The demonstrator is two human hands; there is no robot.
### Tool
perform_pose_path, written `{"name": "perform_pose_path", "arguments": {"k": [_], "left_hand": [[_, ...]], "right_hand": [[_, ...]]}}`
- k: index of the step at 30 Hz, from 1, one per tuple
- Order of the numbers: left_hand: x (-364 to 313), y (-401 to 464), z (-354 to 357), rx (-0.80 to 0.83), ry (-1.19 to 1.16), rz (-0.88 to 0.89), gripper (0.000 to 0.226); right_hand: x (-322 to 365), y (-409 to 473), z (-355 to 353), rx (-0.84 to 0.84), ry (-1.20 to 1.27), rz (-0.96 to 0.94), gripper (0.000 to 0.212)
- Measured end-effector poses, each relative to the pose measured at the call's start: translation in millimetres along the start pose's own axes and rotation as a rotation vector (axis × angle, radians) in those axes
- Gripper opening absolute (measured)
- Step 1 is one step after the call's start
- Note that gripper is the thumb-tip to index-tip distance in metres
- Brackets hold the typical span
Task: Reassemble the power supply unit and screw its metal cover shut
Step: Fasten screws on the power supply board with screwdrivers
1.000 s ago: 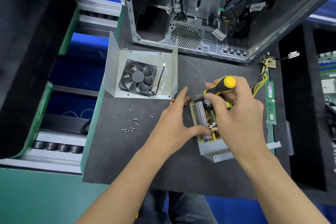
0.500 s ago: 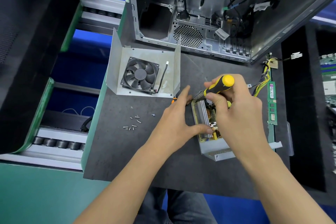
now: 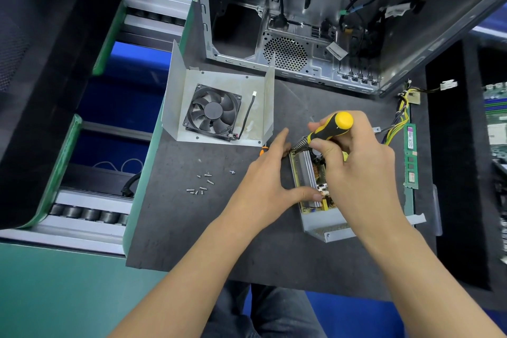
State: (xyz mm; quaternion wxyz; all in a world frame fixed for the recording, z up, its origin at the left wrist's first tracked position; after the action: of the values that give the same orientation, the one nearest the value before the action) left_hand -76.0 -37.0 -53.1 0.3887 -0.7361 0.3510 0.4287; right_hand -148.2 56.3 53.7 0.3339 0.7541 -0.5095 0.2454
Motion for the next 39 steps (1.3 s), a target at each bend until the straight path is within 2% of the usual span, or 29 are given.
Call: {"name": "perform_pose_path", "arguments": {"k": [13,16,19,21,29,34,36,38,39], "left_hand": [[2.2,2.0,1.2,-0.008,0.022,0.045,0.127],[2.3,2.0,-0.4,-0.042,0.013,0.065,0.11],[0.2,4.8,-7.0,-0.142,-0.047,0.115,0.064],[-5.2,6.4,-12.7,-0.226,-0.06,0.182,0.045],[-46.1,7.6,-22.4,-0.473,-0.028,0.564,0.031],[-54.4,10.5,-22.6,-0.52,0.041,0.595,0.026],[-52.4,12.6,-23.8,-0.488,0.037,0.581,0.024],[-49.5,16.0,-25.6,-0.453,0.01,0.541,0.026],[-49.2,16.8,-26.7,-0.447,0.008,0.53,0.025]], "right_hand": [[2.3,1.5,0.9,0.014,-0.044,-0.03,0.019],[-0.8,2.2,0.1,0.008,-0.048,-0.018,0.018],[-0.4,1.2,-1.9,-0.007,-0.062,-0.025,0.019],[0.6,0.5,-2.7,-0.013,-0.056,-0.025,0.02],[-0.3,0.2,-3.8,-0.026,-0.072,-0.038,0.025],[-7.3,4.6,-4.9,0.004,-0.093,0.015,0.034],[-3.4,6.7,-6.3,0.059,-0.084,0.005,0.047],[13.6,11.7,-11.8,0.101,-0.046,-0.122,0.06],[23.9,14.2,-13.6,0.127,-0.069,-0.236,0.06]]}}
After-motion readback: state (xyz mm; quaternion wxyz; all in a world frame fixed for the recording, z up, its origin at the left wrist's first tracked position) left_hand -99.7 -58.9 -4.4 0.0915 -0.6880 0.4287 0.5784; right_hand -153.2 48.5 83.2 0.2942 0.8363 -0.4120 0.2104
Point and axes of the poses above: each hand's wrist, its own y-axis towards the middle knuckle, its own z-axis out of the palm, x = y × z, the point moved 8 cm from there along y, towards the middle knuckle, and after that the axes turned 15 degrees about -x, right-handed, at the moved point
